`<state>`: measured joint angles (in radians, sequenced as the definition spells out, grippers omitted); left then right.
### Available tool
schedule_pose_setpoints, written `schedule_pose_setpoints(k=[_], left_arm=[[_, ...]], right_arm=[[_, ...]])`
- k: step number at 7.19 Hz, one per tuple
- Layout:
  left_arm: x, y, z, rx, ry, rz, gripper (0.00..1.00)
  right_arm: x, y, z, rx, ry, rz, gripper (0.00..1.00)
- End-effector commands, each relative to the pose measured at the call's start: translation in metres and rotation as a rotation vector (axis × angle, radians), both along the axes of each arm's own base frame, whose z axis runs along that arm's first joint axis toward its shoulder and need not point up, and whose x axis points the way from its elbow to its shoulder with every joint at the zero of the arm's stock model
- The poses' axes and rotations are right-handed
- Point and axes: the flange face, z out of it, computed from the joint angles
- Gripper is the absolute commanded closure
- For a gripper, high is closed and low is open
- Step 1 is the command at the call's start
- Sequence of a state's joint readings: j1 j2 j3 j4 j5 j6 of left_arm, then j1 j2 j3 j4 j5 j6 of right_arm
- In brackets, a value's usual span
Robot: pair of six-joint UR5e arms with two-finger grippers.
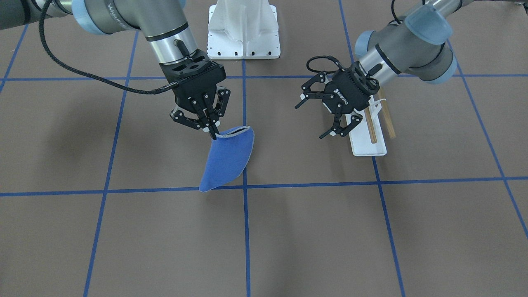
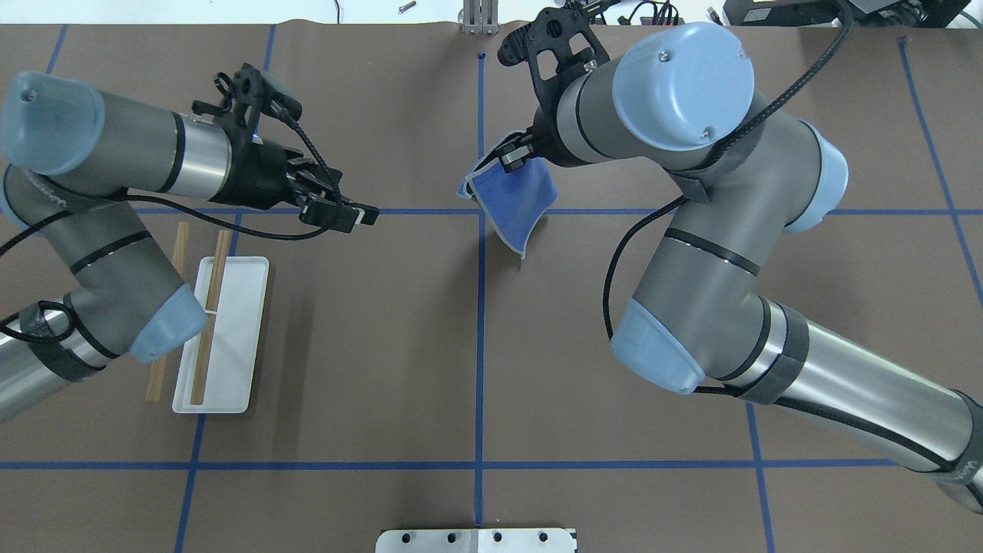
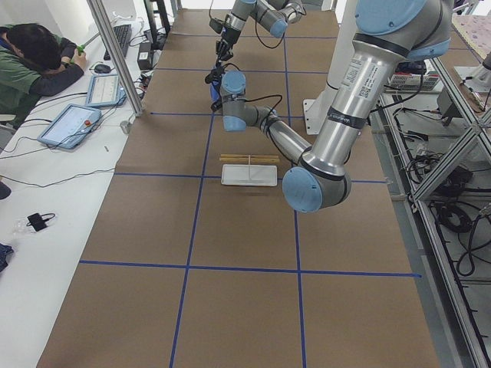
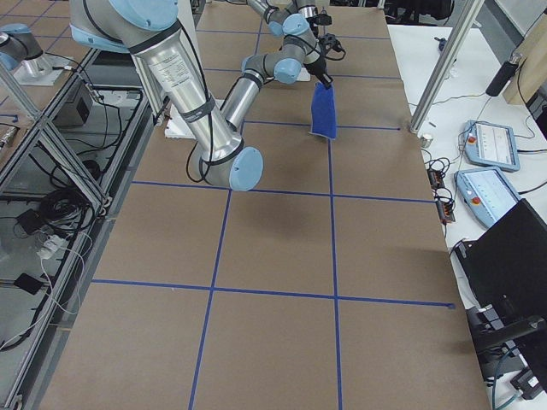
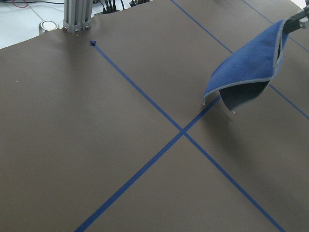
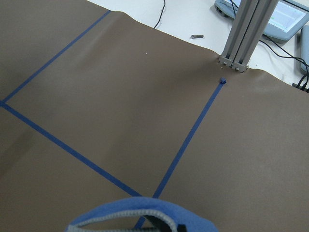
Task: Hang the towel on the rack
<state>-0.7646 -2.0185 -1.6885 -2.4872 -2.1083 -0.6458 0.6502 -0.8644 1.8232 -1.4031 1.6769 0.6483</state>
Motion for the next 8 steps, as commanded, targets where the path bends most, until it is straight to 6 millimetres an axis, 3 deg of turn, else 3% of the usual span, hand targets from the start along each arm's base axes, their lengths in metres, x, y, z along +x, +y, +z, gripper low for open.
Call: schedule_pose_setpoints(k=[1, 3, 5, 8], left_arm=[[0.018, 0.008, -0.024, 0.014, 0.030, 0.012, 0.03], [0.024, 0.007, -0.034, 0.025, 0.039, -0.023, 0.06], [0.046, 0.021, -0.038, 0.031, 0.042, -0.043, 0.06], [0.050, 0.024, -0.039, 0.033, 0.044, -0.043, 0.06]], right_arm=[[-0.020, 0.016, -0.008, 0.005, 0.003, -0.015, 1.00], [-0.037, 0.032, -0.008, 0.013, 0.009, -0.037, 1.00], [-0.041, 0.037, -0.014, 0.017, 0.000, -0.046, 1.00], [-0.041, 0.043, -0.021, 0.022, -0.015, -0.053, 1.00]])
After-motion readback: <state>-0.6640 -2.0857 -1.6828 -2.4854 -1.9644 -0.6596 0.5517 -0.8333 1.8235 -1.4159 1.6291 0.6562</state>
